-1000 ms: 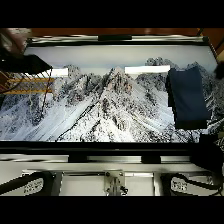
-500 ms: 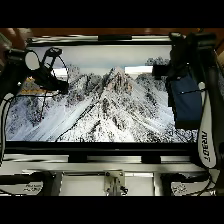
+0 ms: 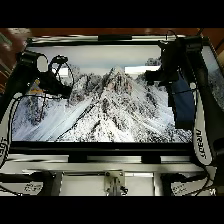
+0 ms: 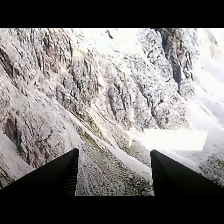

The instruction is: Fold the shirts.

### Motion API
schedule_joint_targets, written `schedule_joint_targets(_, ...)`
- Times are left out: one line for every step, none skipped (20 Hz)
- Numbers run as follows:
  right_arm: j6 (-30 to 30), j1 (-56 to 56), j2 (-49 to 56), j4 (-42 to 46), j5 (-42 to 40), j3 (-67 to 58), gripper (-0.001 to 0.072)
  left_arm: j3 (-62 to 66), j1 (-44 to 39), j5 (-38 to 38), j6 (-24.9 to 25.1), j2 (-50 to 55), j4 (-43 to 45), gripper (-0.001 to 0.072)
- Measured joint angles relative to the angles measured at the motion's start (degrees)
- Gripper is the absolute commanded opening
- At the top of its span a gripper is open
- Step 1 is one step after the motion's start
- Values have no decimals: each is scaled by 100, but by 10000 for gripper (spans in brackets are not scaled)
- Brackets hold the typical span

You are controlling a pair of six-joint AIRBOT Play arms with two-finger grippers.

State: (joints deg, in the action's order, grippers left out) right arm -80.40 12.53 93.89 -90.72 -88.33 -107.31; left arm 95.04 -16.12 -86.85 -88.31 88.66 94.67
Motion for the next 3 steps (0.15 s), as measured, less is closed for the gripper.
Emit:
schedule_joint_targets(0,2,0,-4,-17,0,561,0,2,-4,-2,4,-2,593)
schedule_joint_targets(0,4,0,-15,-13,0,561,0,2,-11,-2,7,-15,593)
schedule_joint_targets(0,7,2,-17,-15,0,561,0,4,-11,-2,9,-17,593)
